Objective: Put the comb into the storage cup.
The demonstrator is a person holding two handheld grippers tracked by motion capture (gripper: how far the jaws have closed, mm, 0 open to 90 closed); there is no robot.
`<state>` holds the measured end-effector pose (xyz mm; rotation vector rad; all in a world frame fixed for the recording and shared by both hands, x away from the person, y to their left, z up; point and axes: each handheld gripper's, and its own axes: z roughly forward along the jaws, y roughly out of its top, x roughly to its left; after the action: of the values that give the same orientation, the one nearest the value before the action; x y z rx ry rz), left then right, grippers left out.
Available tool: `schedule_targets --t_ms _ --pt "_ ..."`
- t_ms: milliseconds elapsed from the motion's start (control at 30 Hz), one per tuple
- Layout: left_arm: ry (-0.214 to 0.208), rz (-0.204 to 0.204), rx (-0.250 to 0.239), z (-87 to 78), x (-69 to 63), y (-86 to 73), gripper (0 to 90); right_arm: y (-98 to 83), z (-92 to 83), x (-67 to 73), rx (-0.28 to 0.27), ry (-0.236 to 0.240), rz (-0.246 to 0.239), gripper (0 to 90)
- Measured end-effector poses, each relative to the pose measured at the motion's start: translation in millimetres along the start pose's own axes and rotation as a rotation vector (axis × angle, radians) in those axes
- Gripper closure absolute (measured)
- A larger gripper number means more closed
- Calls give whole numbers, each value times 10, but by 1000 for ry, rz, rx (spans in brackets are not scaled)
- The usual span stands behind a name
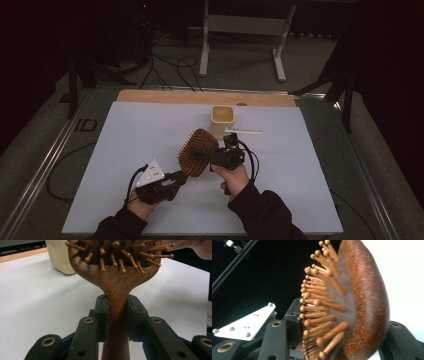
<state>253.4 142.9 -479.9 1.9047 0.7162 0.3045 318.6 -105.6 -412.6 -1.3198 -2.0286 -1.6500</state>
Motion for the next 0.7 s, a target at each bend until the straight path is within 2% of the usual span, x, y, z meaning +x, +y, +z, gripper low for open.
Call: schedule_targets --t_ms 167,300,433,567,700 --pt "7 8 -5 4 -5 5 737 3 -11 38 -12 -8 -30 492" --pt "-12 -11 3 5 13 18 724 11 -9 44 -9 -1 -45 494" --pt "-14 -36 7 2 38 39 598 17 6 48 9 8 -76 495" --pt "-3 -66 18 2 84 30 500 37 -17 75 -2 0 -107 497" --pt "1 -58 38 2 81 40 398 89 -70 97 -16 -20 -138 496"
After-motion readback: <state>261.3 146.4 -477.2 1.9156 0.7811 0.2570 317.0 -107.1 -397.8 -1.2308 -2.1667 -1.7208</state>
